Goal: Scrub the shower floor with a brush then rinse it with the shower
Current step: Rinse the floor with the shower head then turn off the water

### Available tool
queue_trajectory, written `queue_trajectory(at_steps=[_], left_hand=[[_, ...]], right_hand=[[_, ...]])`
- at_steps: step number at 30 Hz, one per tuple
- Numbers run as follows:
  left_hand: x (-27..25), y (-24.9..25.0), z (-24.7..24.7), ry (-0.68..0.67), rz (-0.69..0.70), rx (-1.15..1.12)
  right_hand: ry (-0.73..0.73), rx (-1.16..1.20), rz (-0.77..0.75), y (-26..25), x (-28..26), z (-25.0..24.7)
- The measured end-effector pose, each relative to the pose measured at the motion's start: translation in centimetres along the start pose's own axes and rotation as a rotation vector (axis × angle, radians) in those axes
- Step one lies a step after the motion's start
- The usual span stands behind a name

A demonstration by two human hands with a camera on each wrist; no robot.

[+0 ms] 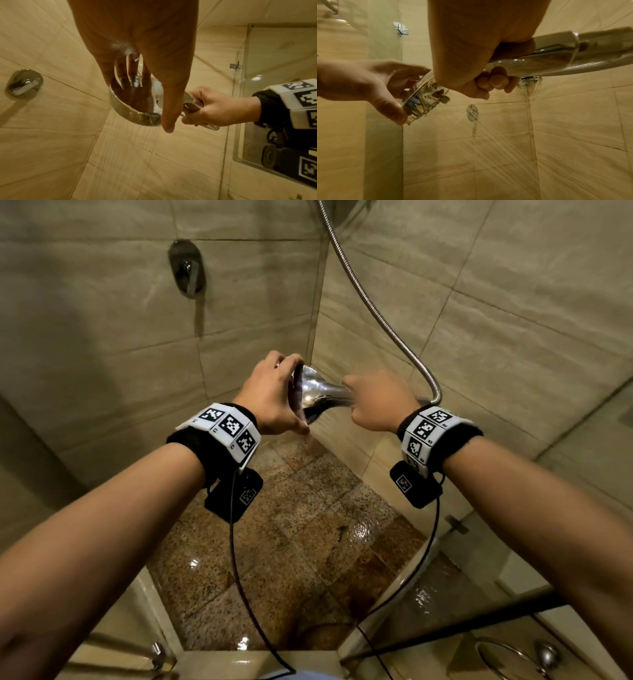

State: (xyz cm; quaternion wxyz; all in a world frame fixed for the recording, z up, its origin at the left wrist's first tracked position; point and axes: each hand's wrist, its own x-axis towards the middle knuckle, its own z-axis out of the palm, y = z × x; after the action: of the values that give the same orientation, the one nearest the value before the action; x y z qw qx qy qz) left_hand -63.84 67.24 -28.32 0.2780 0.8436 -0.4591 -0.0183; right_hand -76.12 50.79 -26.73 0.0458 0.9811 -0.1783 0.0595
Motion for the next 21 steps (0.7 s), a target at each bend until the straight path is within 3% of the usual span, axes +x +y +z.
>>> queue_trajectory(at_steps=[11, 21], left_hand=[[0.1, -1.3, -3.5, 0.072, 0.055, 0.063], [-1.0, -2.1, -4.0, 0.073, 0.052, 0.100]], right_hand=[[0.131, 0.069, 0.027, -2.6, 1.4, -0.4], [0.148, 0.126, 0.016, -3.8, 1.3, 0.4]])
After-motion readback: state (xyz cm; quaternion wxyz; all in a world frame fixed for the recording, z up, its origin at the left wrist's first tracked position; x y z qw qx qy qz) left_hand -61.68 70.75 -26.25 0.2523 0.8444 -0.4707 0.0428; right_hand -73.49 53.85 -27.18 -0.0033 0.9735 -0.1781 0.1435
